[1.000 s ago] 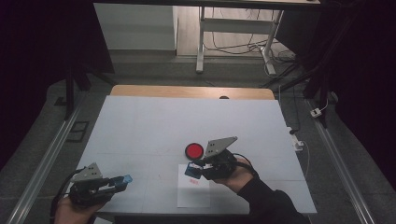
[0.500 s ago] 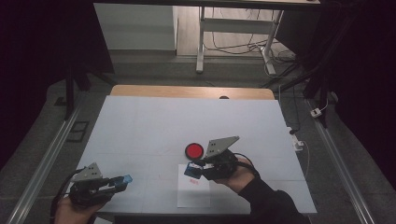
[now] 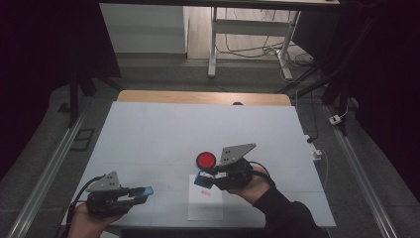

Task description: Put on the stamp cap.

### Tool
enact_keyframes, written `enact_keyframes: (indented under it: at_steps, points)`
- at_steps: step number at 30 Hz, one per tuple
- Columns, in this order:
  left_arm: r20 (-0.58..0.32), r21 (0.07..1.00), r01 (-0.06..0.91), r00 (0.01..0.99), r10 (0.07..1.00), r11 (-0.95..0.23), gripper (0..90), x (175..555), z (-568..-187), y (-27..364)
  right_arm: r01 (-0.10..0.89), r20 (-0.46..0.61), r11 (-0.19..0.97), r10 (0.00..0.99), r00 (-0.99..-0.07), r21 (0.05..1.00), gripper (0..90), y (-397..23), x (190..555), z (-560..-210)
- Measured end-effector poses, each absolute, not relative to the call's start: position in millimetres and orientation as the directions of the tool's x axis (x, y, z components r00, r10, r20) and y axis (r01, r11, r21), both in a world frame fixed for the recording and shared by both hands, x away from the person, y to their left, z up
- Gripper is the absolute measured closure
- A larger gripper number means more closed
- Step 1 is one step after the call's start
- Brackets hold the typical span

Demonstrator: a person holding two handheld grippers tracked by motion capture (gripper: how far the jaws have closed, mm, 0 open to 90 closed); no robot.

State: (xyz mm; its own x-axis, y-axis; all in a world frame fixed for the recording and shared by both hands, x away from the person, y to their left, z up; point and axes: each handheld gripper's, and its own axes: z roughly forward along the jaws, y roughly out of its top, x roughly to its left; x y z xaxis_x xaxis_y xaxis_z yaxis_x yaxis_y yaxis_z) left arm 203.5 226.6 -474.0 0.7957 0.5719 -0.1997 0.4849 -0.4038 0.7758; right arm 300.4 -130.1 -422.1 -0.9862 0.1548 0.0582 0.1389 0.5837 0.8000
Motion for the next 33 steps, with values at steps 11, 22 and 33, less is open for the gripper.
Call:
enact_keyframes:
  at_steps: [11,22,33]
  points:
    - [-0.189,0.812,0.385,0.884,0.427,-0.438,68.4,220.3,-473.5,199.4,0.123,0.060,0.549,0.132,-0.989,0.827,70.7,-131.4,300.6,-416.6]
    - [-0.178,0.818,0.353,0.906,0.384,-0.454,68.4,230.4,-475.0,186.1,0.119,0.062,0.539,0.122,-0.991,0.834,70.7,-132.5,302.2,-415.9]
    - [-0.192,0.821,0.342,0.920,0.343,-0.457,68.4,242.2,-475.2,175.0,0.114,0.065,0.534,0.110,-0.992,0.838,70.7,-132.6,303.0,-414.2]
